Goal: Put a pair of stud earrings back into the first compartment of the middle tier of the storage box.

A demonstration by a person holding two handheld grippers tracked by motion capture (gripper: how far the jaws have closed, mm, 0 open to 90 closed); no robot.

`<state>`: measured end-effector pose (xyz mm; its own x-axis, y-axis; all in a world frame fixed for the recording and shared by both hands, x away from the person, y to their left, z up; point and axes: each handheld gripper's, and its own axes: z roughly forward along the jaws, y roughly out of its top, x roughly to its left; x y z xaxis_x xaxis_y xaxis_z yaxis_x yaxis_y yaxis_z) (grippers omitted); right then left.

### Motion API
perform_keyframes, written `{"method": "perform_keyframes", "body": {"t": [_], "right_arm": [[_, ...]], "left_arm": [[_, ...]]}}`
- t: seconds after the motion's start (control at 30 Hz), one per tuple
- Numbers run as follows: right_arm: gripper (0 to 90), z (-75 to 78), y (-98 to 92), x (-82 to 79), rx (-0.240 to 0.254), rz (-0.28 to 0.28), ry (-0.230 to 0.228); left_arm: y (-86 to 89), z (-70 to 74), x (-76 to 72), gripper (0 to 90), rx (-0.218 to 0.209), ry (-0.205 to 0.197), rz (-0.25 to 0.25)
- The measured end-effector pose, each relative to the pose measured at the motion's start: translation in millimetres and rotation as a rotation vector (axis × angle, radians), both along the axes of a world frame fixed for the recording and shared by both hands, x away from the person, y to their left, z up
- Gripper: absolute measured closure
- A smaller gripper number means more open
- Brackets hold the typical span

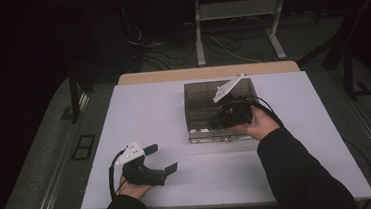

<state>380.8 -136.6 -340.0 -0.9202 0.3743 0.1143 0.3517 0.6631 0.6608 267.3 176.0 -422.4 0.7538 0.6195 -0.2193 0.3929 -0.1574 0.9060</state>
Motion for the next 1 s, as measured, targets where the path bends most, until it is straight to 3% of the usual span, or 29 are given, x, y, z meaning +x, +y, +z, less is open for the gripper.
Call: {"method": "perform_keyframes", "body": {"t": [0.47,1.0], "right_arm": [[79.1,-18.0,20.1,8.5,-0.015,0.011,0.004],[78.4,-41.5,34.7,23.4,-0.029,0.004,0.043]], "left_arm": [[-0.1,0.1,-0.1,0.0,-0.002,0.0,-0.003],[-0.9,0.2,-0.1,0.0,-0.001,0.001,-0.009]]}}
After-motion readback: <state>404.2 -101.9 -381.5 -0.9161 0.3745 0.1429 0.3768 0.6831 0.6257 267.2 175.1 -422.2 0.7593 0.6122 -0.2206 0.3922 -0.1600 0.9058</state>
